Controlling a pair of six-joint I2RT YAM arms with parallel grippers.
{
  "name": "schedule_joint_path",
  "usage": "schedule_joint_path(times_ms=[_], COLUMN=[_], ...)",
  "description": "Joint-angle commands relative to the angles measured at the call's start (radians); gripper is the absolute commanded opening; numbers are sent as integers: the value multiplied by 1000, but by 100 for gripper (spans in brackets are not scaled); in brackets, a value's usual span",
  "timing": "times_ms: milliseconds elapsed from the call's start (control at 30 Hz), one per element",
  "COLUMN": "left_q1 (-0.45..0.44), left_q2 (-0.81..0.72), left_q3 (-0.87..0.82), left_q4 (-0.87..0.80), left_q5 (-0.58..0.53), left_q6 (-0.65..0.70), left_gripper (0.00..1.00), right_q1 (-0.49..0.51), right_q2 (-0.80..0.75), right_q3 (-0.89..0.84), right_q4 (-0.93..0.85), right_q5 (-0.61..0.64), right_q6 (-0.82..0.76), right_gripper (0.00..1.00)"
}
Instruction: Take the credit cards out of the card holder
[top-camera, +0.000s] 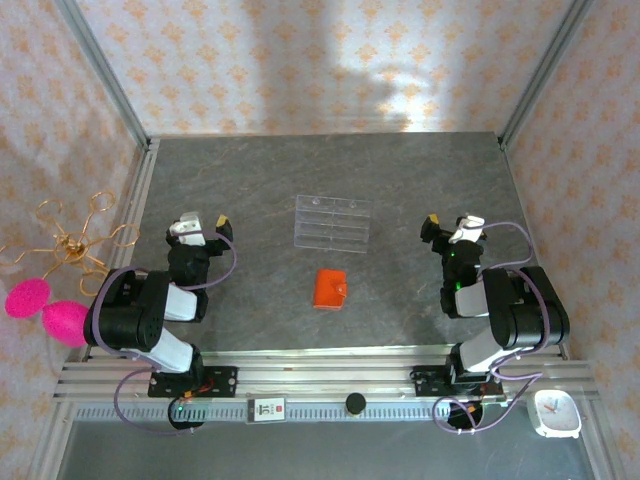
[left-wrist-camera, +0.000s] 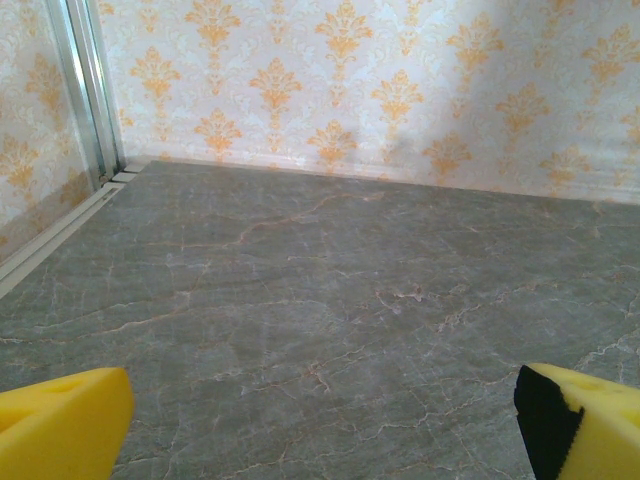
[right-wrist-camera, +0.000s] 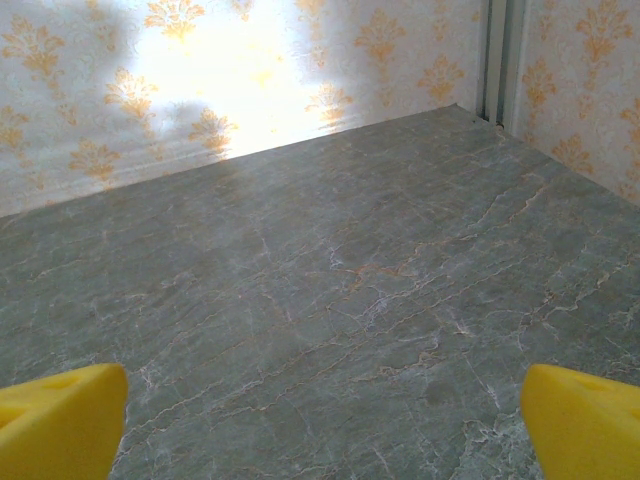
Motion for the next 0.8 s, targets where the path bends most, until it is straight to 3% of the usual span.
schedule_joint_path(times_ms=[0, 300, 367, 433, 500, 600, 767], left_q1=[-4, -2, -32, -76, -101, -102, -94], left_q2=[1, 1, -56, -201, -311, -424, -563], left_q3=[21, 26, 15, 29, 56, 71, 45], left_q4=[-6, -17, -27, -186, -313, -390, -404], left_q5=[-7, -45, -107, -203, -227, -260, -358], left_q6=[8, -4, 5, 22, 0, -145, -474], left_gripper=[99, 99, 99, 99, 99, 99, 99], right_q1=[-1, -4, -2, 1, 0, 9, 49], right_q2=[-5, -5, -35, -129, -151, -146, -193], right_q3=[12, 12, 14, 104, 217, 327, 382], right_q4=[7, 5, -10, -269, -508, -733, -949], right_q5=[4, -1, 25, 93, 158, 169, 499], right_q6=[-11, -10, -2, 35, 133, 221, 446], right_gripper=[100, 100, 100, 100, 100, 100, 100])
